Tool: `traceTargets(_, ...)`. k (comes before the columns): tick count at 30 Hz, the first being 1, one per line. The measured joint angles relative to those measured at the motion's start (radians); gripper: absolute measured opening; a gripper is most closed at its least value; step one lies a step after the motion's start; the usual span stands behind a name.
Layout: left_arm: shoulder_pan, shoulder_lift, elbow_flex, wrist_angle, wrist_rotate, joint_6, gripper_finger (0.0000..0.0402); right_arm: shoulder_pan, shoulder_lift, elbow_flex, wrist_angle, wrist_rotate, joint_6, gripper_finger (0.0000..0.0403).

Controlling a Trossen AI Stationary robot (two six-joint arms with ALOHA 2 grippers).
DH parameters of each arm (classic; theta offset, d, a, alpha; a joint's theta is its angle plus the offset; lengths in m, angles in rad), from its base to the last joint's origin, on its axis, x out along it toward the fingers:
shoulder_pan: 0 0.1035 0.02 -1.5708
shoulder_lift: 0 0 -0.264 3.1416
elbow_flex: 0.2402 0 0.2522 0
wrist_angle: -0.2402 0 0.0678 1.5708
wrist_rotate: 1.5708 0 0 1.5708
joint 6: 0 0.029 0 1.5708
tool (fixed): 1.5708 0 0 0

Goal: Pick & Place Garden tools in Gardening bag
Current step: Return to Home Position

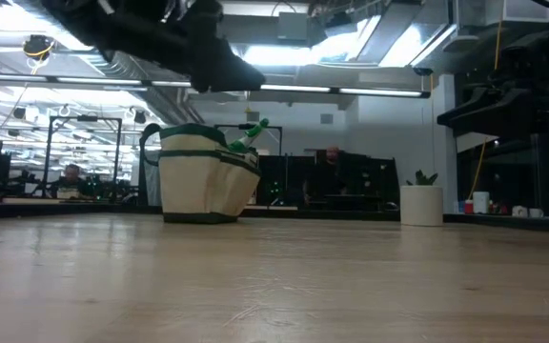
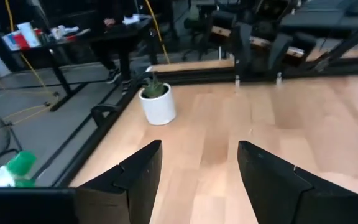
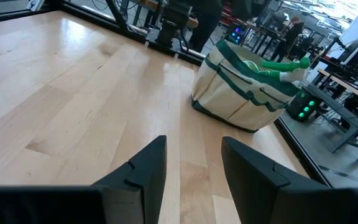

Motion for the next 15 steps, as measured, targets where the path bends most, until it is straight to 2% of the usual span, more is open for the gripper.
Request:
traceTargets(6, 0.052, -0.06, -0.142, 0.144, 0.107, -0.054, 0.0209, 0.0, 0.0, 0.0, 0.0, 0.0, 0.0, 0.0158)
traceTargets(15, 0.112, -0.093, -0.425, 0.515, 0.179, -0.148, 0.0207, 0.0, 0.0, 0.0, 0.0, -0.001, 0.0, 0.0158)
